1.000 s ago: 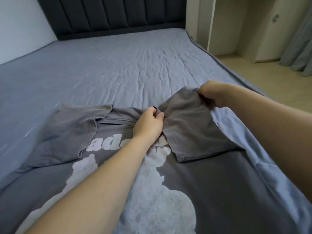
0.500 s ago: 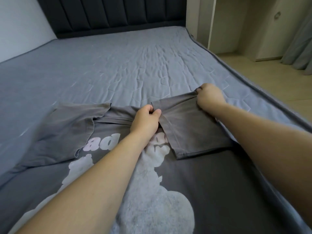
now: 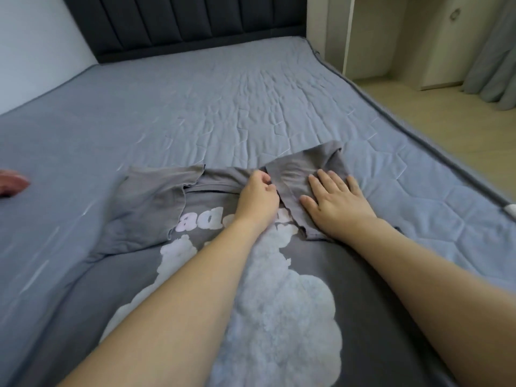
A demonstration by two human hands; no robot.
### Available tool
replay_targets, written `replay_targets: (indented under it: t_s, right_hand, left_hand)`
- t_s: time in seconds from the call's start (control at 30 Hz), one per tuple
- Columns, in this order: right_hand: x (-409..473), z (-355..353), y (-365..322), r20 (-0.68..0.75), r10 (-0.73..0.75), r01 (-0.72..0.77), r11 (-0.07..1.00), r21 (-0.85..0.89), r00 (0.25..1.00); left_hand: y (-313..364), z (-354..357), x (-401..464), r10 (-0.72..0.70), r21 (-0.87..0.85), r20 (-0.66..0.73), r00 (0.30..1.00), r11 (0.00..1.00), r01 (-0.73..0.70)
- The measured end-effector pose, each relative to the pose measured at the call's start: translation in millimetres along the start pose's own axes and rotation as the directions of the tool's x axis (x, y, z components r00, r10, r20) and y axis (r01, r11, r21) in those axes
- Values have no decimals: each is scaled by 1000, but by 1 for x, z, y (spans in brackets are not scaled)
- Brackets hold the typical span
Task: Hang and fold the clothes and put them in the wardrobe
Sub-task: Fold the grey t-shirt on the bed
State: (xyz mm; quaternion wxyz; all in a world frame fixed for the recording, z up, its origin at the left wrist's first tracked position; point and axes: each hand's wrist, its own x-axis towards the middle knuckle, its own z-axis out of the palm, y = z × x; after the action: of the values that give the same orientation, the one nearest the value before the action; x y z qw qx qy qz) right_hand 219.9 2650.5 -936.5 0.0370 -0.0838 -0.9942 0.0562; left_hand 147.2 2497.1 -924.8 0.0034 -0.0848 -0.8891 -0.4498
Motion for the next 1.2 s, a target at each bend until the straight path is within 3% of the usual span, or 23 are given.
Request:
replay_targets:
  t_s: [0.07, 0.17, 0.33, 0.5, 0.53, 0.57, 0.6, 0.63, 0.67, 0.7, 0.77, 0.83, 0.9, 1.0, 1.07, 1.13, 1.2]
  right_hand:
    - [-21, -4, -7, 27, 4, -4, 1000, 10, 1000]
    - [-81, -2, -17, 25, -16, 15, 1000, 25, 1000]
    - [-130, -8, -32, 74, -8, 8, 1000, -6, 997]
    - [-179, -25, -49, 205, -115, 104, 993, 63, 972]
    - [-187, -31, -50, 218, -137, 125, 990, 67, 966]
    - [-192, -41, -50, 216, -142, 129, 989, 73, 966]
    - [-195, -52, -51, 205, -143, 131, 989, 73, 968]
    - [-197, -64, -53, 206, -153, 138, 987, 82, 967]
    - [-199, -75, -56, 248, -167, 144, 984, 109, 954]
    - [-201, -85, -59, 337, -185, 144, 979, 143, 923]
    - [-209, -100, -68, 563, -226, 124, 969, 214, 795]
    - [-221, -109, -74, 713, -239, 91, 967, 240, 659]
    - [-231, -112, -77, 773, -222, 49, 969, 241, 594]
    - [-243, -115, -82, 816, -192, -28, 969, 247, 546]
    - [-249, -120, -85, 838, -172, -109, 958, 264, 517]
    - [-255, -127, -93, 836, -164, -99, 963, 252, 524]
    - [-263, -130, -104, 757, -154, 56, 987, 154, 635]
  left_hand:
    - [-10, -12, -31, 138, 200, 108, 985, 967, -157]
    - [-33, -37, -87, 256, 517, 260, 931, 777, -358]
    - [-47, -80, -158, 106, 654, 333, 937, 690, -310]
    - [3, -128, -224, 60, 657, 447, 893, 655, -373]
    - [15, -140, -236, -33, 620, 547, 836, 687, -379]
    - [27, -151, -250, -171, 562, 672, 720, 751, -346]
    - [37, -158, -265, -306, 524, 777, 550, 799, -296]
    - [43, -163, -281, -409, 532, 825, 390, 796, -291]
    - [46, -164, -296, -477, 558, 828, 294, 752, -351]
    - [46, -161, -311, -528, 595, 802, 279, 666, -449]
    - [42, -152, -335, -530, 638, 755, 387, 451, -624]
    - [43, -144, -348, -473, 626, 765, 438, 387, -677]
    - [44, -144, -348, -404, 611, 788, 464, 427, -667]
    - [41, -154, -335, -323, 573, 815, 480, 570, -589]
    - [37, -162, -323, -235, 574, 781, 579, 635, -517]
    - [32, -167, -310, -114, 573, 693, 712, 686, -448]
    - [29, -172, -295, -31, 590, 572, 819, 710, -385]
